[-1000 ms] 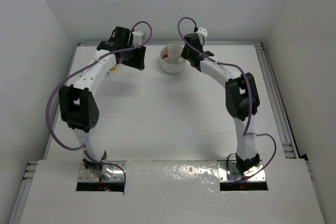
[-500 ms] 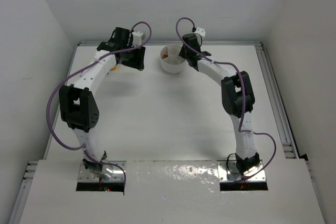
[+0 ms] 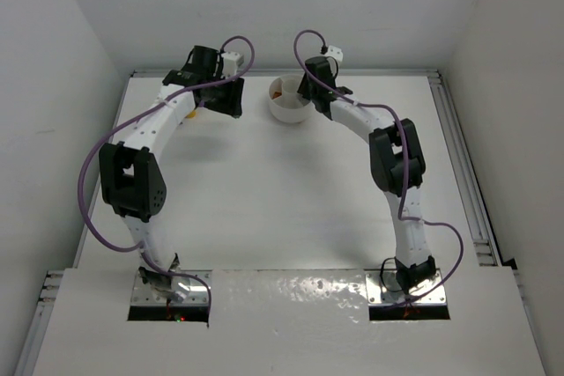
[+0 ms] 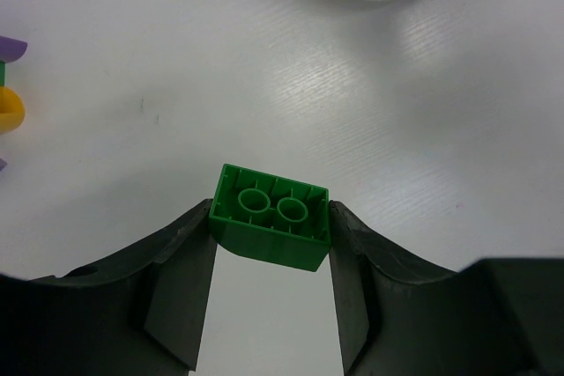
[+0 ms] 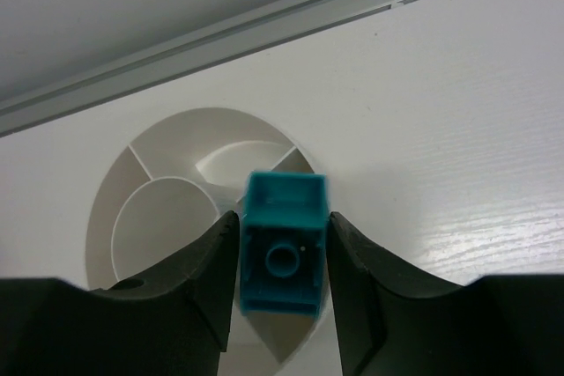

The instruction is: Sort the legos into containers by color

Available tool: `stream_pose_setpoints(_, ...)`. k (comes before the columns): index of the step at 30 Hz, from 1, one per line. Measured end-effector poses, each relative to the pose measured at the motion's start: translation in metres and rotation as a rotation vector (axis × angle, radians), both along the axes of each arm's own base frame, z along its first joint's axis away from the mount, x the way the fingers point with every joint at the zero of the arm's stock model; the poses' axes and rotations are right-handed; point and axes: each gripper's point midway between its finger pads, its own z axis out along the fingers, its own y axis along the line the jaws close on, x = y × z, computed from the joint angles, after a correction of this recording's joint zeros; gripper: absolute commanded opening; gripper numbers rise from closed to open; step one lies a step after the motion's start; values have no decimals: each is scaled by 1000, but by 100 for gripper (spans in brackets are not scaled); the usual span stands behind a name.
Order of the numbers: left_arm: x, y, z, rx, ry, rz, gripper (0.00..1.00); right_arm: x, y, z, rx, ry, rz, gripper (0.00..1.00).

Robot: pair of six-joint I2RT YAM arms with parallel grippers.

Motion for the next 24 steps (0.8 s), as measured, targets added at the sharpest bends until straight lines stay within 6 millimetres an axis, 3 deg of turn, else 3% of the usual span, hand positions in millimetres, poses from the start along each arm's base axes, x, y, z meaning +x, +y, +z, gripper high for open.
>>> stream_pose_setpoints(3,0,0,0,0,1,0,0,0,0,-1,2,2,3,49)
stream_pose_setpoints(15,0,0,0,-2,-1,-1,0,-1,4,4,-16,-9,47,51)
stream_pose_setpoints(19,0,-6,3,-28,-6,-27,0,-15,8,24,-13,-40,113,53)
stream_pose_setpoints(24,8,-21,19,-75,-39,-61,0,-46,7,80,9,-123,200,54)
